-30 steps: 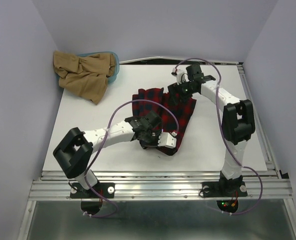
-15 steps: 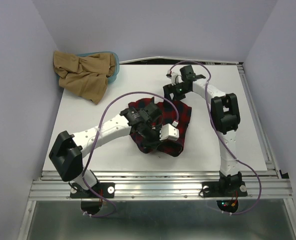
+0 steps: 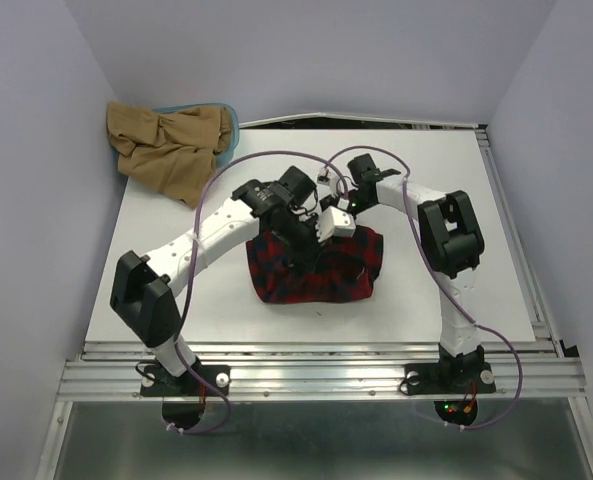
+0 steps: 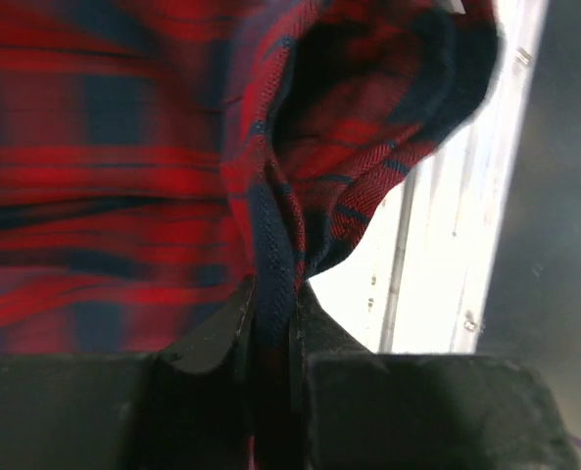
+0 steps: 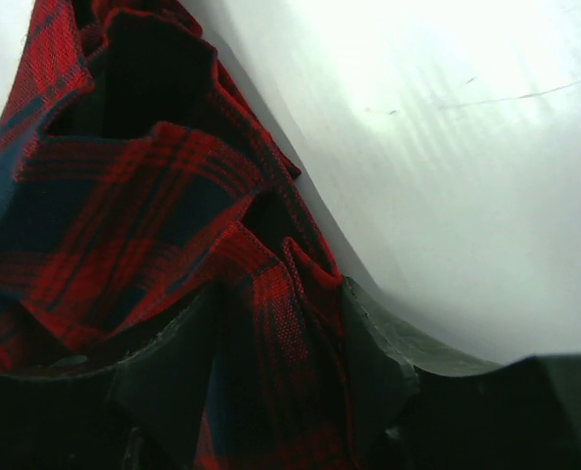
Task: Fold and stack the skirts
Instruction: Fold the skirt
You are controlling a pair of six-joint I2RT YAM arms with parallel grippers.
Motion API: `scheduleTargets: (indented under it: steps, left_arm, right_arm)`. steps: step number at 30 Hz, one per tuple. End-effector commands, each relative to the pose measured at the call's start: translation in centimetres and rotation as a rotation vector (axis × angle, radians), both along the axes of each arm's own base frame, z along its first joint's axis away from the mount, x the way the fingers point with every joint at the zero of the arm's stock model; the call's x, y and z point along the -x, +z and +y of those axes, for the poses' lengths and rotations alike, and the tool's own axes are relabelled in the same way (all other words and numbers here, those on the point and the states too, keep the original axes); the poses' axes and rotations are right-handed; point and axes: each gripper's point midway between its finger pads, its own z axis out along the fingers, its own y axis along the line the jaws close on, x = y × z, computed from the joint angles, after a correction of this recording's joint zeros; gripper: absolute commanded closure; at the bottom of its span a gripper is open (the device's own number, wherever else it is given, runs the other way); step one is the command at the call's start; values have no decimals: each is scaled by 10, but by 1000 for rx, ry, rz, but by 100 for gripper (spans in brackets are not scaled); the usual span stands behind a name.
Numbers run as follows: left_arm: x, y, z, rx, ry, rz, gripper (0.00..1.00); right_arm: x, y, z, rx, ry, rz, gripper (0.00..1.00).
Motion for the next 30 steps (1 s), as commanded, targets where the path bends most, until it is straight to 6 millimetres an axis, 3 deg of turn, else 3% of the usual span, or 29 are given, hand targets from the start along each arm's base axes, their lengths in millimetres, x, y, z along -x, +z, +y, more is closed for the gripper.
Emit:
scheduleTargets:
  steps: [1, 7, 14, 23, 26, 27, 30]
  left_arm:
    - [-45, 32, -9, 75, 57, -86, 100]
    - [-79, 22, -17, 58, 58, -129, 98]
    - [-108, -26, -6, -6, 77, -129, 94]
    - [-142, -47, -4, -12, 101, -209, 92]
    - [-151, -45, -4, -7, 116, -261, 70]
    - [-156, -36, -4, 5, 129, -301, 53]
    - [-161, -10, 0, 34, 170, -376, 42]
  right_arm:
    - [30, 1, 0, -1, 73, 17, 46]
    - [43, 1, 5, -6, 108, 25, 47]
    - [45, 1, 4, -4, 116, 25, 47]
    - [44, 0, 3, 6, 118, 36, 47]
    - [42, 0, 4, 13, 112, 36, 47]
    - [41, 1, 4, 15, 110, 34, 48]
    - [38, 0, 3, 25, 103, 30, 48]
